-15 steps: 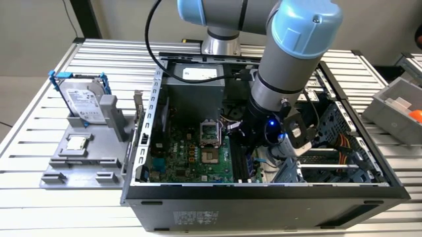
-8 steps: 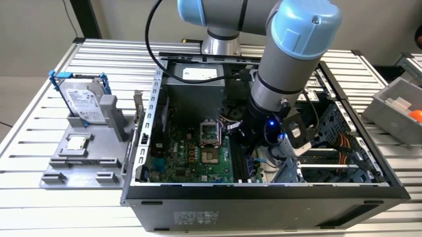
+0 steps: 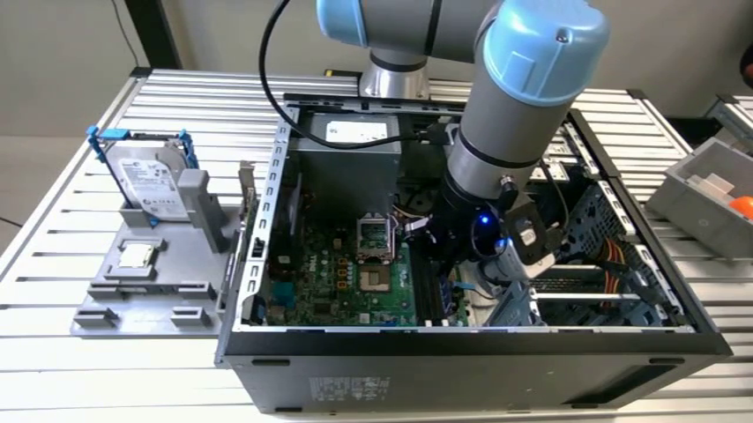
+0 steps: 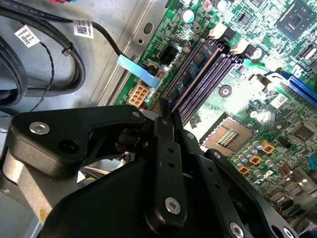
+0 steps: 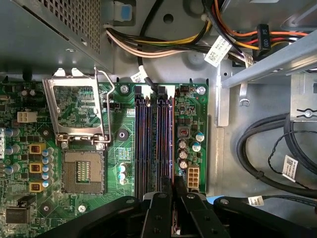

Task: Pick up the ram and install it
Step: 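Insert the ram into the slot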

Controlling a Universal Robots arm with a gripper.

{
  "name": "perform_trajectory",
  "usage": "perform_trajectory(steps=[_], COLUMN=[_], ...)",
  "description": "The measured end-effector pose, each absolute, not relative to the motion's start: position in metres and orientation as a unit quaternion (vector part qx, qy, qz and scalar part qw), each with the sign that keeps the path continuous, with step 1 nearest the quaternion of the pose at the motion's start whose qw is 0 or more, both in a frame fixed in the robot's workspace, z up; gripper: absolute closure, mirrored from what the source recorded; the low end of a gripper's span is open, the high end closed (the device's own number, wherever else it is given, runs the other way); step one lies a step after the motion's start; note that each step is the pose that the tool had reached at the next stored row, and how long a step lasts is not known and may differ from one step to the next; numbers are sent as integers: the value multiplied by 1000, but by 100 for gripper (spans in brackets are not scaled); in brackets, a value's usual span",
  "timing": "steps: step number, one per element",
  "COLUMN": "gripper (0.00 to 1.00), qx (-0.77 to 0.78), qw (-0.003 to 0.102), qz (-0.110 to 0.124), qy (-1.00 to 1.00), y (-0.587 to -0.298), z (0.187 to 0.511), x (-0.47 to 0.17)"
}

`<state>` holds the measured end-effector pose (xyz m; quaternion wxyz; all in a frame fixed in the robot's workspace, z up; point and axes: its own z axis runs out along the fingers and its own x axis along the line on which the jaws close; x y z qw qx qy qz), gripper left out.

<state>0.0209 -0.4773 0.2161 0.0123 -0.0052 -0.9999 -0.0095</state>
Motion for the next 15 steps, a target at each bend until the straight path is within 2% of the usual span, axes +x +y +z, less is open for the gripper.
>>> perform_trajectory(steps=[15], gripper=[100], qx=[-5], qw=[13], qz=[-10], qy=[-1000], y=[-477], z=[216], x=[21])
